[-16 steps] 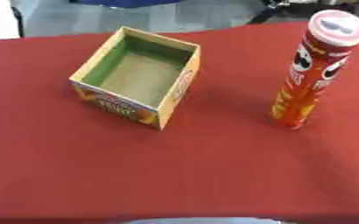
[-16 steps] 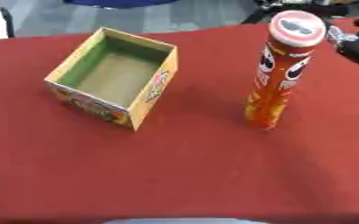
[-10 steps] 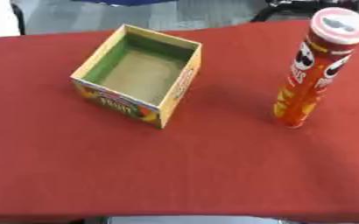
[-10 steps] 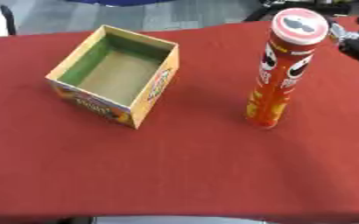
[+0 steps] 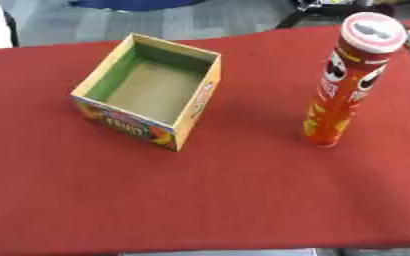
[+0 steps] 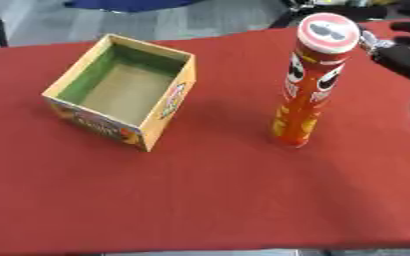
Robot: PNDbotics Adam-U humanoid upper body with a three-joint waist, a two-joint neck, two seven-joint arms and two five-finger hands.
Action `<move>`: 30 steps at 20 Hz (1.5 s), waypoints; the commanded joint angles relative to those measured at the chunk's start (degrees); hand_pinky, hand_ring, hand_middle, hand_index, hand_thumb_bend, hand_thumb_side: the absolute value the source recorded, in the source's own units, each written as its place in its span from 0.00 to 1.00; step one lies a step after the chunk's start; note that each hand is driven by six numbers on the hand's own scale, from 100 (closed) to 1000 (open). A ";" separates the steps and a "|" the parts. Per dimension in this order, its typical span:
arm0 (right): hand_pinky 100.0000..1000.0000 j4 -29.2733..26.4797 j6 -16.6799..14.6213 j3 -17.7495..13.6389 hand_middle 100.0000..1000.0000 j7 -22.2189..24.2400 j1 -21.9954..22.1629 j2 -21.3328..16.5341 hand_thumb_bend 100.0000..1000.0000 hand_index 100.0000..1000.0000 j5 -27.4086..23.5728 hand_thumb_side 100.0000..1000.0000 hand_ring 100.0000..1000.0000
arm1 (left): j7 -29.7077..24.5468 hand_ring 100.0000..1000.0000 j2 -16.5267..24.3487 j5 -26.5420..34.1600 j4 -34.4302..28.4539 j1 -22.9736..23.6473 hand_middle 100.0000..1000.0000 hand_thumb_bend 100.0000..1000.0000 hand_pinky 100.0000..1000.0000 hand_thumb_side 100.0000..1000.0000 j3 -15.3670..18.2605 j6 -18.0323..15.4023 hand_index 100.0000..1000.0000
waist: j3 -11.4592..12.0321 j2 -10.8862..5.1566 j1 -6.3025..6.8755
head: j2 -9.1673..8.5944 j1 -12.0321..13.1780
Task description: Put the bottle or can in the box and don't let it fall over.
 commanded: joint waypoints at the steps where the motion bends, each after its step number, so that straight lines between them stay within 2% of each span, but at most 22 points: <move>1: 0.81 -1.50 -0.17 0.01 0.83 0.94 -0.13 -2.00 0.64 0.87 0.68 0.30 0.81 | 0.12 0.80 1.41 -0.48 -1.02 -0.17 0.74 0.47 0.74 0.78 0.86 -0.07 0.80 | -0.10 -0.73 0.01 | -1.29 -0.71; 9: 0.82 -3.95 -0.92 0.66 0.84 4.81 2.61 -3.72 0.64 0.88 1.17 0.29 0.82 | 0.06 0.80 1.52 -0.47 -0.99 -0.23 0.74 0.47 0.74 0.78 0.77 -0.06 0.80 | -0.42 -0.68 0.13 | -1.17 -0.81; 17: 0.82 -5.58 -1.35 1.41 0.85 7.76 5.00 -3.92 0.65 0.88 1.57 0.28 0.83 | 0.00 0.79 1.53 -0.45 -0.97 -0.35 0.74 0.47 0.74 0.78 0.70 -0.04 0.80 | -0.47 -0.58 0.14 | -1.01 -0.53; 30: 0.82 -4.59 -1.59 -0.44 0.85 6.49 5.83 -3.50 0.64 0.89 1.69 0.29 0.84 | 0.00 0.79 1.39 -0.59 -0.95 -0.29 0.74 0.47 0.74 0.78 0.71 0.04 0.80 | -0.61 -0.35 0.15 | -0.67 -0.28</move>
